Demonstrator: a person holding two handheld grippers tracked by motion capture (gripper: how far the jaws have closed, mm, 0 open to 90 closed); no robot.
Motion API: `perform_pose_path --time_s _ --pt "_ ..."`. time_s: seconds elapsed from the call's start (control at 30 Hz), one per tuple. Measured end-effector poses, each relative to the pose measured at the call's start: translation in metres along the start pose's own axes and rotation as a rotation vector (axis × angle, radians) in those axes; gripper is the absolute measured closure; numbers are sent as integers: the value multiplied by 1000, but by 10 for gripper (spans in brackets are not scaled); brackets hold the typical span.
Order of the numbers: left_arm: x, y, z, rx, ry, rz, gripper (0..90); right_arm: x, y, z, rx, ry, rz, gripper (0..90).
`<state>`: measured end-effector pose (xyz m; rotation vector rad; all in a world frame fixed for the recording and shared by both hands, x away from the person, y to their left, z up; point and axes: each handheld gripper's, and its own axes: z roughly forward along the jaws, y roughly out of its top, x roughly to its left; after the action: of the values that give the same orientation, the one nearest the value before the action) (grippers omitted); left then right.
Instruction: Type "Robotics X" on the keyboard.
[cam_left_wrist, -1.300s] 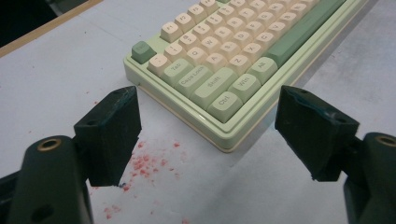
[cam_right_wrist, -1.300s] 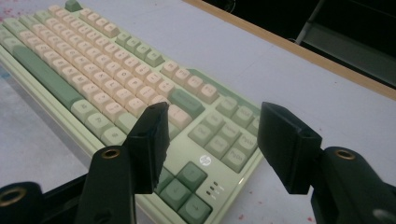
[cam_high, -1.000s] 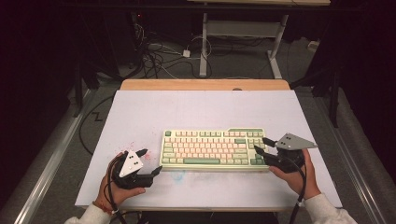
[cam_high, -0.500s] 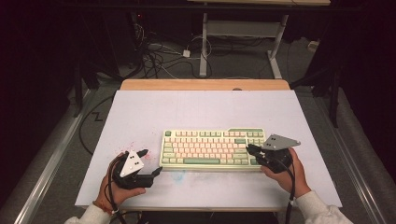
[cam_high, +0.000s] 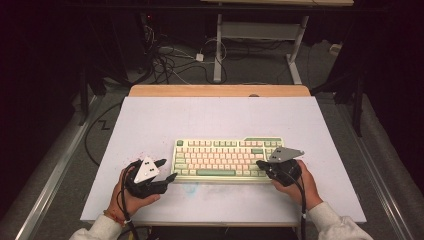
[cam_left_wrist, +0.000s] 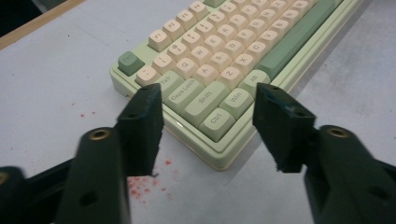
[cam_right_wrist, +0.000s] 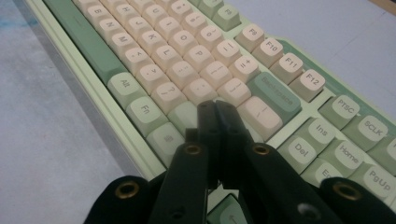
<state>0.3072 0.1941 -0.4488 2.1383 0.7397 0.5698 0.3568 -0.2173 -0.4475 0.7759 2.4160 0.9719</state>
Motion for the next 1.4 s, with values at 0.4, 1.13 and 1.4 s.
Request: perform_pose_path --time_s 0.4,1.13,1.4 --pt "3 45 19 99 -75 61 868 1 -5 6 18 0 -1 900" --pt "-5 107 86 224 -148 130 876 3 -8 5 4 -15 1 900" --pt "-3 109 100 255 -173 111 876 3 -8 5 5 -13 -1 900"
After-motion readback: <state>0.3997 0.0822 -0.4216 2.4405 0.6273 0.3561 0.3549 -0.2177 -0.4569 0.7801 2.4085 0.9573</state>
